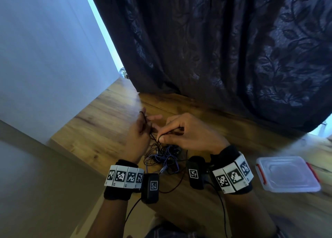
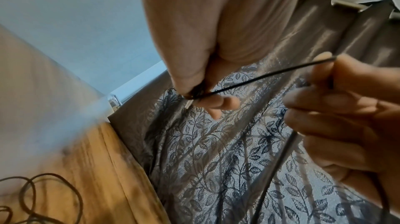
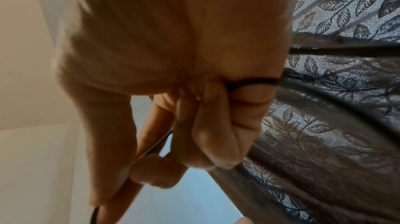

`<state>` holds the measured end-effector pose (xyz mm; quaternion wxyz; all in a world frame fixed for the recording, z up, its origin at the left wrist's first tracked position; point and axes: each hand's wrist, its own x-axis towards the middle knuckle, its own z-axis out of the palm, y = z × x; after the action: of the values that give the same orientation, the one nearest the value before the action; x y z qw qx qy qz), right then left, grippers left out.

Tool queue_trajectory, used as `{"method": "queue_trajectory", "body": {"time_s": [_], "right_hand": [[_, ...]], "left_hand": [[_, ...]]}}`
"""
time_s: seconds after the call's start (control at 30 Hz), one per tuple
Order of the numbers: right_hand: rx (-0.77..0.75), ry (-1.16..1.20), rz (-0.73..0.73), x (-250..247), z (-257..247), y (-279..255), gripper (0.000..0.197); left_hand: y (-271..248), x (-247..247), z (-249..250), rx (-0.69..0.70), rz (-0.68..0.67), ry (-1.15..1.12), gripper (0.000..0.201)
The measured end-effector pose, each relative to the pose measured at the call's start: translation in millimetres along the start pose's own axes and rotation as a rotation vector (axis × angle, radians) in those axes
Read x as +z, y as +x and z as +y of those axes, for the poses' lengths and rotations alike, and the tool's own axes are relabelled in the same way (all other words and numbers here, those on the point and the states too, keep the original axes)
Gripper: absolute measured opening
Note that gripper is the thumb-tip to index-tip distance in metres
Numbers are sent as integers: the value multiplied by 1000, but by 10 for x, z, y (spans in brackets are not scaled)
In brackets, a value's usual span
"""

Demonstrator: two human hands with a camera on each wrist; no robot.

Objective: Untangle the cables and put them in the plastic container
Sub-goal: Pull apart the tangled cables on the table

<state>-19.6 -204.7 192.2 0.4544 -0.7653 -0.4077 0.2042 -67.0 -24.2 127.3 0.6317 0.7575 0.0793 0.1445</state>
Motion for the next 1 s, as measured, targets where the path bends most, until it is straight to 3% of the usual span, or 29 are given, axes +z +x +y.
{"method": "queue_trajectory", "body": {"time_s": [0.13, 0.3, 0.5, 0.57, 0.67, 0.77, 0.83, 0.9, 1.0], "right_hand": [[-6, 23, 49, 31, 50, 34, 12], [-73, -10, 484, -39, 132, 172, 11], [-29, 34, 660, -82, 312, 400, 10], [48, 57, 601, -13, 424, 431, 14], [176, 48, 382, 171, 568, 357, 21], [256, -20, 131, 373, 545, 117, 30], [263, -72, -7, 481, 456, -40, 35], [248, -143, -115, 512, 379, -130, 28], [187, -260, -130, 355, 247, -150, 24]], "left_hand": [[-30, 19, -30, 21, -77, 70, 58], [-169, 66, 47, -50, -139, -176, 43], [-199, 90, 157, -44, -248, -227, 44], [-187, 102, 151, -65, -268, -280, 42], [-175, 122, 155, -75, -295, -435, 36], [-161, 161, 212, -49, -207, -462, 33], [-128, 169, 170, 2, -143, -301, 36], [-103, 157, 89, 91, -101, -74, 38], [-111, 166, 33, 139, -125, 179, 38]]}}
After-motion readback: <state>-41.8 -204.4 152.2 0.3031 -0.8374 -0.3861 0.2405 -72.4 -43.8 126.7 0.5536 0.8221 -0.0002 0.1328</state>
